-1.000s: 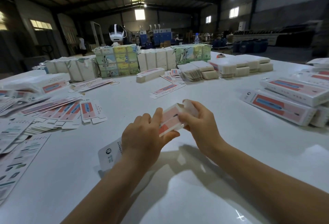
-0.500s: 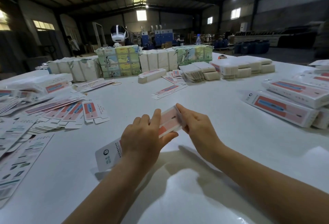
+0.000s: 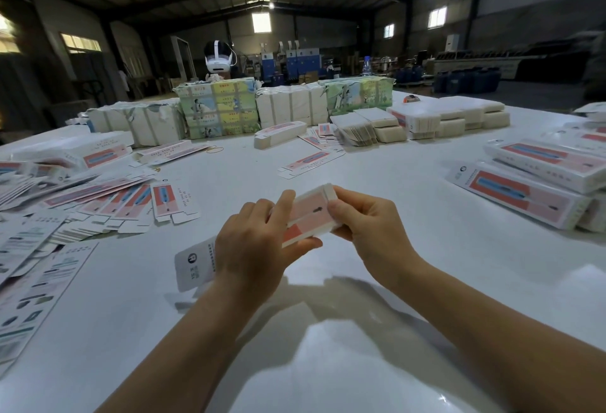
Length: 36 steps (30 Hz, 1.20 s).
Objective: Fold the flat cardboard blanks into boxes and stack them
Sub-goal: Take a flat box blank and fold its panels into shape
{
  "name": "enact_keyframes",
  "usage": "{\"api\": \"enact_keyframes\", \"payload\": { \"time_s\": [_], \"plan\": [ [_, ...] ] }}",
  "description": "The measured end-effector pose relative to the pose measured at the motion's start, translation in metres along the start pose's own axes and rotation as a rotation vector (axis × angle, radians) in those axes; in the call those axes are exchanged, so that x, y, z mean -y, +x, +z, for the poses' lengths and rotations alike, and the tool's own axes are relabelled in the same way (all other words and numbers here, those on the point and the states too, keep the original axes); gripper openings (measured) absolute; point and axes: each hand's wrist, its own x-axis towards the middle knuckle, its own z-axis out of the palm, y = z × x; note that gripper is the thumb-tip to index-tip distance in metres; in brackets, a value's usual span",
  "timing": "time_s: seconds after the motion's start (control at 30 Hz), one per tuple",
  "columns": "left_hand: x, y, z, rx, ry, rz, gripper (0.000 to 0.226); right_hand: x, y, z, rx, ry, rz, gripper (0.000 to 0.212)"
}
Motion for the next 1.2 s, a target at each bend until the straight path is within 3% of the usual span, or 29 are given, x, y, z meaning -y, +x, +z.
{"api": "enact_keyframes", "payload": {
  "time_s": [0.2, 0.3, 0.5, 0.73, 0.83, 1.03, 1.2],
  "plan": [
    [0.004, 0.000, 0.003, -0.077, -0.054, 0.035, 0.071, 0.002, -0.005, 0.002, -0.032, -0.115, -0.107, 0.044],
    [0.004, 0.000, 0.005, -0.109, -0.025, 0.041, 0.072, -0.002, -0.006, 0.004, -0.098, -0.263, -0.149, 0.030],
    [0.004, 0.000, 0.010, -0.146, 0.030, 0.052, 0.071, -0.002, -0.011, 0.006, -0.086, -0.335, -0.161, 0.035],
    [0.002, 0.000, 0.011, -0.213, 0.056, 0.080, 0.065, -0.004, -0.021, 0.015, -0.104, -0.532, -0.304, 0.046],
    [0.001, 0.001, 0.009, -0.215, 0.079, 0.066, 0.065, -0.004, -0.022, 0.016, -0.074, -0.594, -0.291, 0.058],
    [-0.002, 0.001, 0.005, -0.221, 0.160, 0.083, 0.065, -0.012, -0.021, 0.014, -0.054, -0.724, -0.276, 0.054],
    [-0.001, -0.001, 0.003, -0.142, 0.119, 0.049, 0.070, -0.009, -0.014, 0.011, -0.003, -0.613, -0.199, 0.053]
  ]
}}
